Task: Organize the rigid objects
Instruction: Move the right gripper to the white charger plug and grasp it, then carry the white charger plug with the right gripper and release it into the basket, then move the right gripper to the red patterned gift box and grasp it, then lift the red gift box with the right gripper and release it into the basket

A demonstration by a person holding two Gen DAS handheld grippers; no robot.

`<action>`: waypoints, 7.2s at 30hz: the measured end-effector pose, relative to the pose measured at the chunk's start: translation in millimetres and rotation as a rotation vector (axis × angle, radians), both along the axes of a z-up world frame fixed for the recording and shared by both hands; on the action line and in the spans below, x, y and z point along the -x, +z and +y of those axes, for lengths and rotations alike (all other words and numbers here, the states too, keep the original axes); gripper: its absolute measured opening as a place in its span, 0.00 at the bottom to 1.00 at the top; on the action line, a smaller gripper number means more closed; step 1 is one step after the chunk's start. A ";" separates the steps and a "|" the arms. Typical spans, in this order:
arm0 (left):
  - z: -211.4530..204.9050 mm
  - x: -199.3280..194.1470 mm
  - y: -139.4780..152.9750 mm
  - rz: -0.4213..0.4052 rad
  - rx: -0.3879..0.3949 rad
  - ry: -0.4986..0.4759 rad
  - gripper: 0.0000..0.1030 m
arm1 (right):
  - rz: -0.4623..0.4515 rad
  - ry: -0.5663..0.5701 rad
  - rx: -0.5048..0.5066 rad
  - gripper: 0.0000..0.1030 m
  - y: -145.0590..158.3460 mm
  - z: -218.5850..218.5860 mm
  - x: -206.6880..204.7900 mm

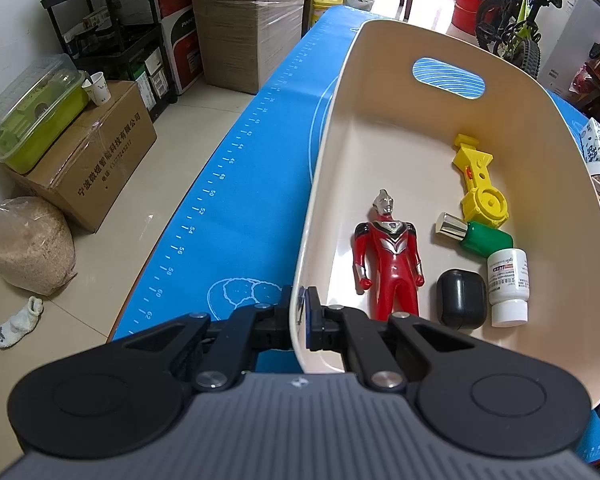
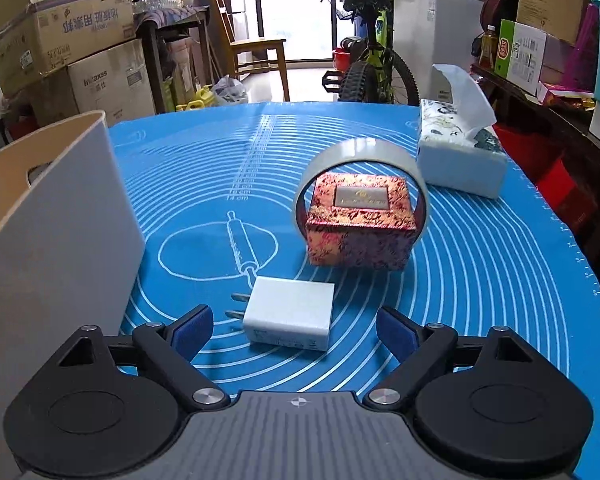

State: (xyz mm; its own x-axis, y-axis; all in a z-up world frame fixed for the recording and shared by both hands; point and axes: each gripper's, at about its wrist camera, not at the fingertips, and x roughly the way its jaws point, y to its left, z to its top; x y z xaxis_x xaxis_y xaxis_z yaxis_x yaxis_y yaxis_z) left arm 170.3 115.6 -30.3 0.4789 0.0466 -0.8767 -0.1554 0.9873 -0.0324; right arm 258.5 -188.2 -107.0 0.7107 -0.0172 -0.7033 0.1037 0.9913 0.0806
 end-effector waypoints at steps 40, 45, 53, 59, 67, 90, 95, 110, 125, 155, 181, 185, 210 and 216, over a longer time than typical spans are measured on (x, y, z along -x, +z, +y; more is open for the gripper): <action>-1.1 -0.3 1.0 0.001 -0.003 0.014 0.07 | -0.132 0.053 -0.021 0.64 74.1 2.1 22.5; -1.5 0.1 1.1 0.001 -0.005 0.015 0.07 | -0.201 0.115 -0.050 0.64 105.5 18.7 36.1; -1.5 -0.1 1.4 0.001 -0.007 0.014 0.07 | -0.215 0.225 -0.066 0.64 125.3 53.7 48.2; -1.2 0.1 1.5 -0.001 -0.008 0.010 0.07 | -0.163 0.310 -0.051 0.64 123.5 88.4 52.3; -1.9 0.1 1.3 -0.001 -0.009 0.010 0.07 | -0.076 0.426 0.001 0.64 109.7 129.3 56.3; -2.3 -2.4 1.8 0.000 -0.014 0.011 0.07 | -0.008 0.503 -0.006 0.68 101.6 140.8 57.5; -2.5 -2.2 1.0 0.000 -0.013 0.013 0.08 | -0.088 0.413 -0.061 0.69 121.5 109.1 55.0; -2.3 -1.6 0.8 -0.001 -0.013 0.013 0.08 | -0.048 -0.056 0.008 0.69 69.4 -24.2 9.0; -2.0 -0.5 0.2 -0.001 -0.016 0.009 0.08 | -0.052 -0.082 0.012 0.69 24.9 -31.9 -11.0; -2.9 -0.9 -1.0 0.003 -0.009 0.016 0.08 | -0.029 -0.011 0.029 0.61 64.5 -23.7 28.5; -3.7 -1.1 -1.0 0.003 -0.008 0.018 0.08 | -0.263 0.367 -0.019 0.61 144.8 108.2 68.0; -3.7 -1.1 -1.1 0.002 -0.009 0.018 0.07 | -0.231 0.421 -0.007 0.61 135.6 130.4 64.6; -4.9 -2.9 -1.1 0.002 -0.015 0.018 0.08 | -0.018 0.535 0.005 0.74 104.3 153.3 54.9; -4.9 -2.8 -1.2 0.001 -0.015 0.017 0.08 | -0.108 0.526 0.005 0.77 124.9 136.6 59.0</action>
State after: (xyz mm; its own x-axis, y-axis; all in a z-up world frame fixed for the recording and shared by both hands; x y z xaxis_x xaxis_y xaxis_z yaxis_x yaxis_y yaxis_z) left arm 173.1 110.7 -31.5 0.4766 0.0683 -0.8765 -0.1725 0.9849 -0.0171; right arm 199.5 -51.6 18.0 0.6925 0.3576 -0.6265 -0.4154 0.9077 0.0590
